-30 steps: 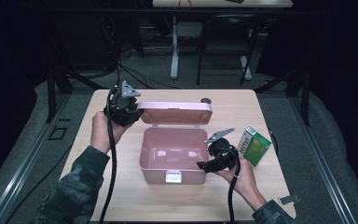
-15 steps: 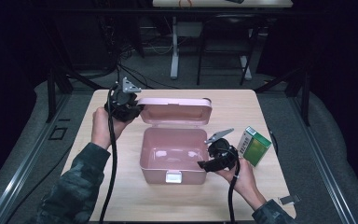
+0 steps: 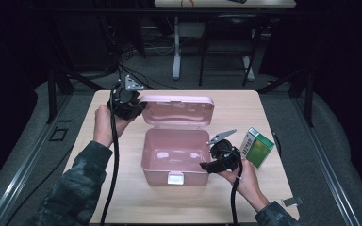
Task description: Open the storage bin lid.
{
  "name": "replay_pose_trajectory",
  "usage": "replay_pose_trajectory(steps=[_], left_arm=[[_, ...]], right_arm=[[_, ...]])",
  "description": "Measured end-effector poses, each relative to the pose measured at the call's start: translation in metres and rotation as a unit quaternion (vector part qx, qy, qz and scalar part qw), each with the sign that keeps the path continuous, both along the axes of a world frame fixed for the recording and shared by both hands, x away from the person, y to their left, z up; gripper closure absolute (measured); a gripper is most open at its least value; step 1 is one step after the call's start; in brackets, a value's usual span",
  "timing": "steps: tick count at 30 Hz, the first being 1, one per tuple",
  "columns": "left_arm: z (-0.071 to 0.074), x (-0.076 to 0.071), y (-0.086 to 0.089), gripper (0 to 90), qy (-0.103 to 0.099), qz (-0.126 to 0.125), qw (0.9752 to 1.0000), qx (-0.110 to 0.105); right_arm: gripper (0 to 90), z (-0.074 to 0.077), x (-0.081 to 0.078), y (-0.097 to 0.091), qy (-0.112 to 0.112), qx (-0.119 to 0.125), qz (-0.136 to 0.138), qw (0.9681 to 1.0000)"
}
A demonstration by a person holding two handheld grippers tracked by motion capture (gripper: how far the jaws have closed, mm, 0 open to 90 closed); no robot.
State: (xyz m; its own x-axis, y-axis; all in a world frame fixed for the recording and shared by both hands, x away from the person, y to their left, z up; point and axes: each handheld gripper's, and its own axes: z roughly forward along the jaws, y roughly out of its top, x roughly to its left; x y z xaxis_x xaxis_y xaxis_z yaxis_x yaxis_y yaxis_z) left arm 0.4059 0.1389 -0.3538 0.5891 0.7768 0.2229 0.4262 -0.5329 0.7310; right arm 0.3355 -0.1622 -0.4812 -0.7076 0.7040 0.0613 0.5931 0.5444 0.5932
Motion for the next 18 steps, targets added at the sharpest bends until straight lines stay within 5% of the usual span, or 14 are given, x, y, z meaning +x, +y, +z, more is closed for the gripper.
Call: replay_pose_trajectory(steps=[18], left_arm=[[0.0,0.026,-0.004,79.4,0.009,0.006,0.9999,-0.002]], right_arm=[[41.6,0.0,0.001,0.0,0.0,0.001,-0.001,1.0]])
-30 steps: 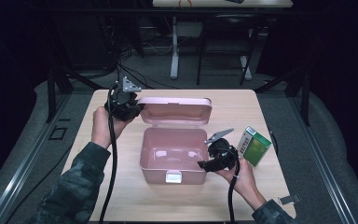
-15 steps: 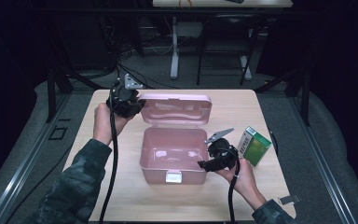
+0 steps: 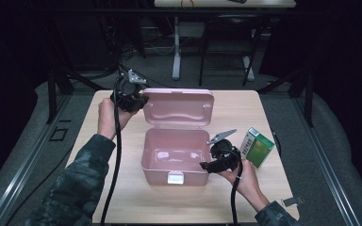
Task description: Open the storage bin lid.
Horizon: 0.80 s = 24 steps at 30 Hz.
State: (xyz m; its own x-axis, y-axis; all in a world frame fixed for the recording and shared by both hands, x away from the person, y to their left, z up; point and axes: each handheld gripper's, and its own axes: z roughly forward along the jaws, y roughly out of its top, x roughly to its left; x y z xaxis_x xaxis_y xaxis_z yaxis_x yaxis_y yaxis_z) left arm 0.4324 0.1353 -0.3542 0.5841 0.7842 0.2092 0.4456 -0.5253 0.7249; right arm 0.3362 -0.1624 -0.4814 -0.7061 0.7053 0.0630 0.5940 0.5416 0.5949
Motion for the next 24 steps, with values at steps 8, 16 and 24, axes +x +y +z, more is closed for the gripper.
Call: replay_pose_trajectory(steps=[8,16,24], left_arm=[[-0.002,0.016,-0.002,79.1,0.011,0.008,0.9999,0.001],[-0.005,0.034,-0.005,79.1,0.025,0.016,0.9996,-0.001],[-0.013,0.05,-0.007,79.0,0.04,0.027,0.9988,-0.004]], right_arm=[[41.5,0.0,0.0,0.0,0.0,0.0,0.0,1.0],[41.5,0.0,0.0,0.0,-0.001,-0.001,0.001,1.0],[41.4,0.0,0.0,0.0,-0.001,-0.001,0.001,1.0]])
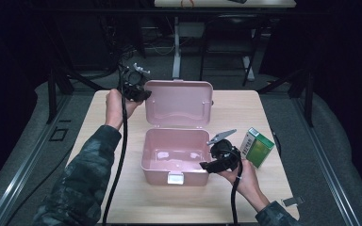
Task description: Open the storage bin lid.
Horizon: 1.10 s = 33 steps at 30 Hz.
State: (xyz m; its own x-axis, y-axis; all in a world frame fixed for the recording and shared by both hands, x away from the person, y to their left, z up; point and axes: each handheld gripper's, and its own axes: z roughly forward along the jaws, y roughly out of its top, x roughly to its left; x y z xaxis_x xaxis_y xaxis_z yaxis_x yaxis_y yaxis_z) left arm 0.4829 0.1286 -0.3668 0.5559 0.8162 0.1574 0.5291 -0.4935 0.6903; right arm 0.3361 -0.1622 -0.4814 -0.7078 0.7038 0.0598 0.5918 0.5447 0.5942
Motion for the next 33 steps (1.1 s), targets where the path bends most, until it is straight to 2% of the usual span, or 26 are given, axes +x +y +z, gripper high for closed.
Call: replay_pose_trajectory(steps=[10,19,25,33], left_arm=[[-0.01,0.019,-0.004,79.0,0.018,0.012,0.9998,0.003],[-0.018,0.033,-0.006,79.1,0.037,0.021,0.9991,-0.004],[-0.023,0.041,-0.008,79.2,0.055,0.026,0.9982,-0.001],[-0.036,0.053,-0.008,79.1,0.077,0.04,0.9962,-0.011]], right_arm=[[41.8,0.0,0.0,0.0,-0.002,0.001,0.0,1.0],[41.9,0.0,0.0,0.0,-0.002,0.001,0.0,1.0],[41.9,0.0,0.0,0.0,-0.002,0.0,0.0,1.0],[42.1,0.0,0.001,-0.001,-0.004,0.001,0.002,1.0]])
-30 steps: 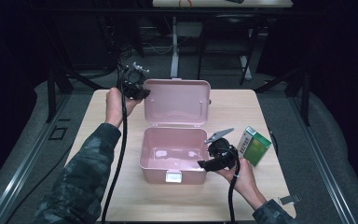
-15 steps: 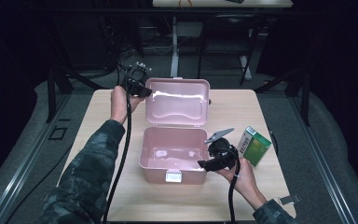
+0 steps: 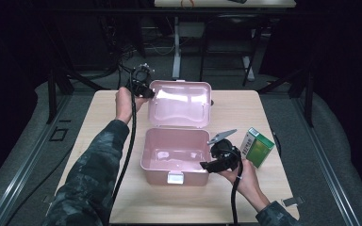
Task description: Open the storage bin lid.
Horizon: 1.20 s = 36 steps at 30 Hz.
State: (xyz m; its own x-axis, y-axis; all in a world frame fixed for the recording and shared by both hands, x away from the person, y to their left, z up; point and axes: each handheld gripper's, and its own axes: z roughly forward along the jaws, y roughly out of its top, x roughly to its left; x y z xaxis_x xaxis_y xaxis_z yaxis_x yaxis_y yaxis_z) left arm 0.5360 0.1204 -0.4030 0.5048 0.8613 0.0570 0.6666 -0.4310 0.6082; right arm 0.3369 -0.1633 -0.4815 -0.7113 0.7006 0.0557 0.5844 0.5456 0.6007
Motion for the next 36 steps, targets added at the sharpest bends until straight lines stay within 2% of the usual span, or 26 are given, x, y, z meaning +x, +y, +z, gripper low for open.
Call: replay_pose_trajectory(steps=[2,3,4,6,8,11,19,21,23,27,36], left_arm=[[-0.003,0.002,-0.001,79.1,0.004,0.002,1.0,0.006],[-0.01,0.005,-0.004,79.1,0.012,0.007,0.9998,0.017],[-0.01,0.005,-0.004,79.2,0.012,0.007,0.9998,0.017],[-0.021,0.01,-0.007,79.3,0.023,0.011,0.9993,0.028],[-0.024,0.011,-0.007,79.4,0.027,0.012,0.9992,0.027],[-0.033,0.015,-0.006,79.6,0.043,0.017,0.9987,0.022],[-0.041,0.019,-0.005,79.4,0.064,0.023,0.9974,0.021],[-0.048,0.021,-0.004,79.3,0.083,0.029,0.9959,0.023],[-0.052,0.022,-0.004,79.2,0.091,0.033,0.995,0.024],[-0.058,0.023,-0.004,78.6,0.101,0.036,0.994,0.023],[-0.059,0.023,-0.003,77.3,0.105,0.031,0.9937,0.026]], right_arm=[[42.3,0.0,0.0,0.0,0.001,0.001,-0.001,1.0],[42.4,0.0,0.0,0.0,0.001,-0.002,-0.001,1.0],[42.4,0.0,0.0,0.0,0.001,-0.002,-0.001,1.0],[42.5,0.0,0.0,0.0,0.0,-0.001,0.0,1.0],[42.5,0.0,0.0,0.0,0.0,-0.001,0.0,1.0],[42.5,0.0,0.0,0.0,0.002,0.001,-0.001,1.0],[43.1,0.0,0.0,0.0,0.001,0.001,-0.001,1.0],[43.6,0.0,0.0,0.0,0.001,0.0,-0.001,1.0],[43.7,0.0,0.0,0.0,0.0,0.0,0.0,1.0],[43.8,0.0,0.0,0.0,0.0,-0.001,-0.001,1.0],[42.8,0.0,0.0,0.0,0.002,0.003,-0.004,1.0]])
